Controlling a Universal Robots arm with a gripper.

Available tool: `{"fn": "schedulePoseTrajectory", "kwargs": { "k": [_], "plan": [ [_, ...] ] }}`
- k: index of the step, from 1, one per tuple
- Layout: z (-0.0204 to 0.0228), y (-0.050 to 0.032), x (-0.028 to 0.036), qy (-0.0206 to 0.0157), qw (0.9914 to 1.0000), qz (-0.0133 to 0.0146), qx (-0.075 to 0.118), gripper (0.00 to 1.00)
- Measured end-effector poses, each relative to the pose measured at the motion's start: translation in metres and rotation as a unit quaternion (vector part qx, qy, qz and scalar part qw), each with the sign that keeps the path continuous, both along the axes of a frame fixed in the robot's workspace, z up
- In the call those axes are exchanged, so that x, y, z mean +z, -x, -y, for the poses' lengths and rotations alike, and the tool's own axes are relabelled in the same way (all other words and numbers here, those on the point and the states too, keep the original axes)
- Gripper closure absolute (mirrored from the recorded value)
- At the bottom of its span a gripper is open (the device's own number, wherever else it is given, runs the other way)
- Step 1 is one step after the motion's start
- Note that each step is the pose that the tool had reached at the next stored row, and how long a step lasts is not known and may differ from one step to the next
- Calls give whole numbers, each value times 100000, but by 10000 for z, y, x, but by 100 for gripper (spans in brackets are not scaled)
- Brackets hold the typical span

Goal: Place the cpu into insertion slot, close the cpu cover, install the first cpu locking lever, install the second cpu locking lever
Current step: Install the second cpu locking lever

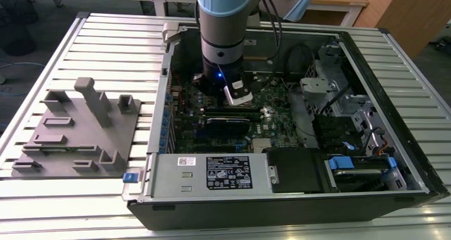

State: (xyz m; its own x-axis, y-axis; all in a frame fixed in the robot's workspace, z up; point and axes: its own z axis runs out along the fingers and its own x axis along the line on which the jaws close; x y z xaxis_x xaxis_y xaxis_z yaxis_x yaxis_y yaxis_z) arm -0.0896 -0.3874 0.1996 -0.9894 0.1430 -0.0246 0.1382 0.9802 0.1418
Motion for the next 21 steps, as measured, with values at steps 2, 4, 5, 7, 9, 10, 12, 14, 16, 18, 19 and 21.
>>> {"fn": "schedulePoseTrajectory", "kwargs": {
  "k": [2, 4, 5, 7, 9, 10, 12, 14, 16, 18, 19, 21],
  "plan": [
    [5, 8, -5, -414, 99999, 0, 2, 89],
    [12, 19, -13, -662, 99998, -4, 6, 89],
    [16, 27, -18, -758, 99997, -8, 4, 89],
    [25, 39, -29, -938, 99996, -5, 8, 89],
    [36, 49, -40, -1141, 99993, 10, 8, 89],
    [41, 53, -44, -1225, 99993, 5, 8, 89],
    [51, 60, -47, -1293, 99992, 4, 2, 89],
    [59, 69, -52, -1310, 99991, 6, 2, 89],
    [64, 80, -60, -1309, 99991, 5, -2, 89],
    [66, 93, -67, -1302, 99992, 0, 2, 89],
    [67, 97, -69, -1305, 99991, 2, 1, 89],
    [67, 98, -69, -1300, 99992, -1, 8, 89]
  ]
}}
